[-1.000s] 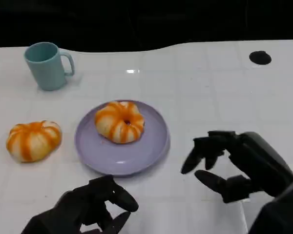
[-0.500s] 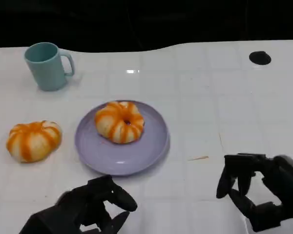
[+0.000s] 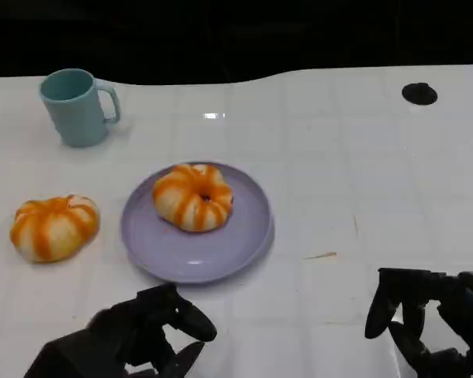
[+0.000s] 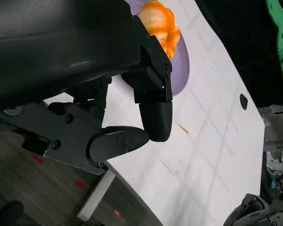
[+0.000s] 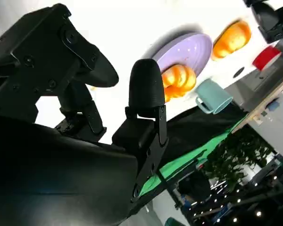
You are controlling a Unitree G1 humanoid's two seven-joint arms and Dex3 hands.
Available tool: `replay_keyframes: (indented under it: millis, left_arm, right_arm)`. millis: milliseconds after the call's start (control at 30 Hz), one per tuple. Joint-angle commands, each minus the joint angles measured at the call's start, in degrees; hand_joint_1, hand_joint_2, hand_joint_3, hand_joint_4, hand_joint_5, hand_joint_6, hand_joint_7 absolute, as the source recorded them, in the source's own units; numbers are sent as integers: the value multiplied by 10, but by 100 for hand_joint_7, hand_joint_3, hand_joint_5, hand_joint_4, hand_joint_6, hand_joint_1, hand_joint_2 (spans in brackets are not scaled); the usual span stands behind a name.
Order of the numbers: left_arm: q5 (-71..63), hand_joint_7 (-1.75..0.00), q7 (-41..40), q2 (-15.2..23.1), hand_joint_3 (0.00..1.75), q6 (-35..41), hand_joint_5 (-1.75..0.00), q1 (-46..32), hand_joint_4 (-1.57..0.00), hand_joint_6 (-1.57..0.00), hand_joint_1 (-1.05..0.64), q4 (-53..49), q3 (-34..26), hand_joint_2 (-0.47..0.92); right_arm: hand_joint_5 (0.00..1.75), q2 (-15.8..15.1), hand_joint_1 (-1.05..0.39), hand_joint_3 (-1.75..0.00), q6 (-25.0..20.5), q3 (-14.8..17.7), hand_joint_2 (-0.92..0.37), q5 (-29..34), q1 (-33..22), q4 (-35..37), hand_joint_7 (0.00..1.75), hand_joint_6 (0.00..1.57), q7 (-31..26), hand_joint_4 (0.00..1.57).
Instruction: Grasp the bread from the table and place it into the plate.
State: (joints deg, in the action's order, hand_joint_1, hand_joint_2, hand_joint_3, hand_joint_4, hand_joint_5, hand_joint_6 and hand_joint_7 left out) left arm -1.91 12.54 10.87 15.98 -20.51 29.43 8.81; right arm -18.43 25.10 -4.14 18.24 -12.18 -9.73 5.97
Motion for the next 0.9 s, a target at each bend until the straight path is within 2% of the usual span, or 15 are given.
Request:
replay_keyframes:
  millis: [33, 500, 900]
  left_arm:
    - [4, -125, 4, 9, 62, -6, -175, -1, -64, -64, -24, 0, -9, 82]
    - [4, -125, 4, 16, 61, -32, -175, 0, -66, -64, -24, -17, -12, 83]
    - [8, -125, 6, 15, 63, -34, -175, -2, -64, -64, -21, -19, -15, 82]
  right_arm:
    - [175, 4, 1, -155, 12, 8, -19, 10, -3, 21, 148, 81, -25, 90]
    - [175, 9, 0, -156, 28, 1, -15, 32, 9, 54, 152, 80, -52, 91]
    - [175, 9, 1, -157, 33, -1, -14, 34, 9, 53, 143, 83, -54, 94]
